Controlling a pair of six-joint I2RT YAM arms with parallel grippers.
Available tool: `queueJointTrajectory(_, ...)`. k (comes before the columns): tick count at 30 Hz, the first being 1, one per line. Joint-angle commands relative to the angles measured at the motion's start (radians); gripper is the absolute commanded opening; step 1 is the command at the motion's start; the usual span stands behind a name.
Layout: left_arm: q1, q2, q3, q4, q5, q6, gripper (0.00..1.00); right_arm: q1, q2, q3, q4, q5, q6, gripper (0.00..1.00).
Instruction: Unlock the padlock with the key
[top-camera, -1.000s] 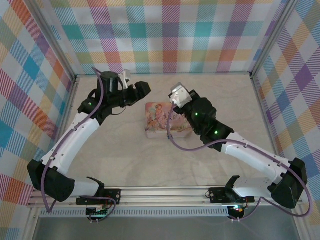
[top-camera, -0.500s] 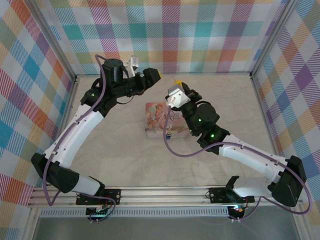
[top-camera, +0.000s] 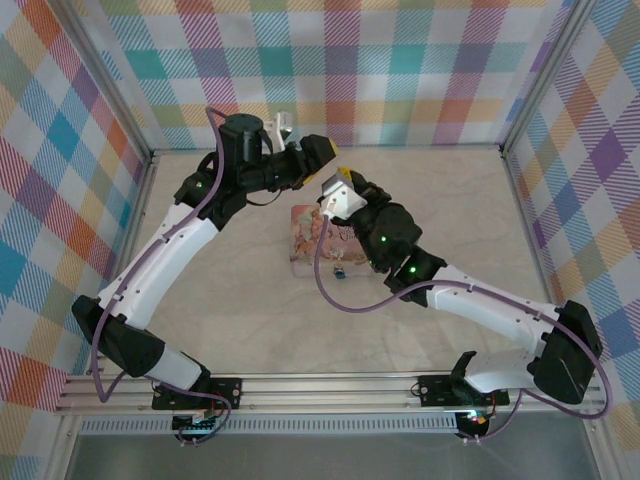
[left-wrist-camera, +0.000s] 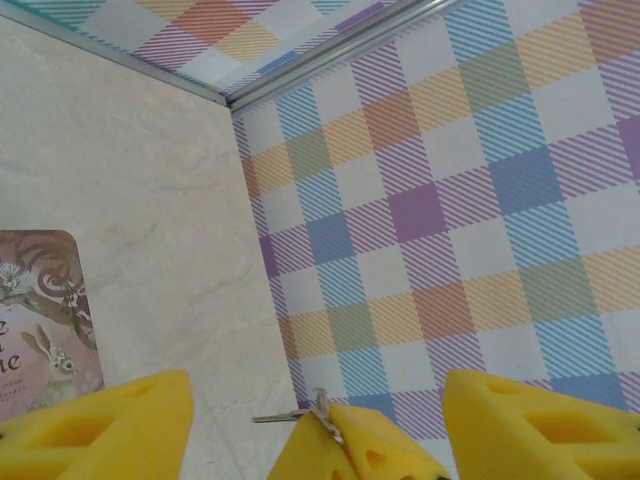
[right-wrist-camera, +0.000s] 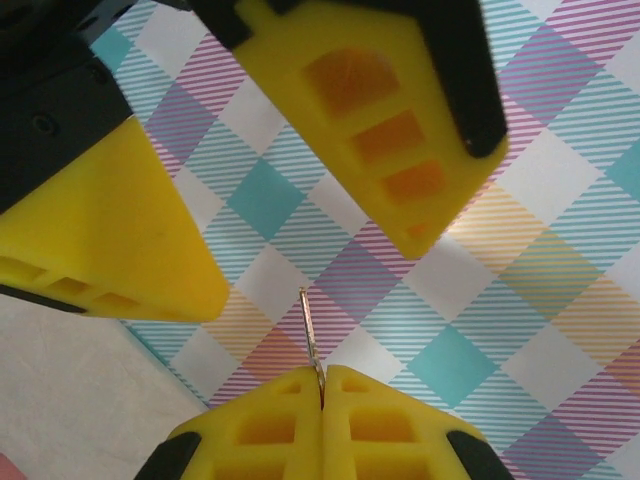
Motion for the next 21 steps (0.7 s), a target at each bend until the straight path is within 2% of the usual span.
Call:
queueJointTrajectory(1,-0.012,0.012,0.032,-0.009,-0.018,-0.012,0.61,0.006,0.009,0.042,0.010,0.006,0.020,0.00)
queueJointTrajectory(5,-0.014,0.025,0.035,-0.006,-0.015,-0.020,0.52,0.006,0.015,0.044,0.003,0.007,0.034,0.00)
queueJointTrajectory(9,-0.018,0.045,0.042,-0.011,-0.008,-0.022,0.37,0.006,0.023,0.044,0.004,0.007,0.041,0.00)
queueJointTrajectory(21,-0.019,0.056,0.043,-0.006,-0.015,-0.023,0.02,0.006,0.014,0.035,-0.025,-0.001,0.057,0.00)
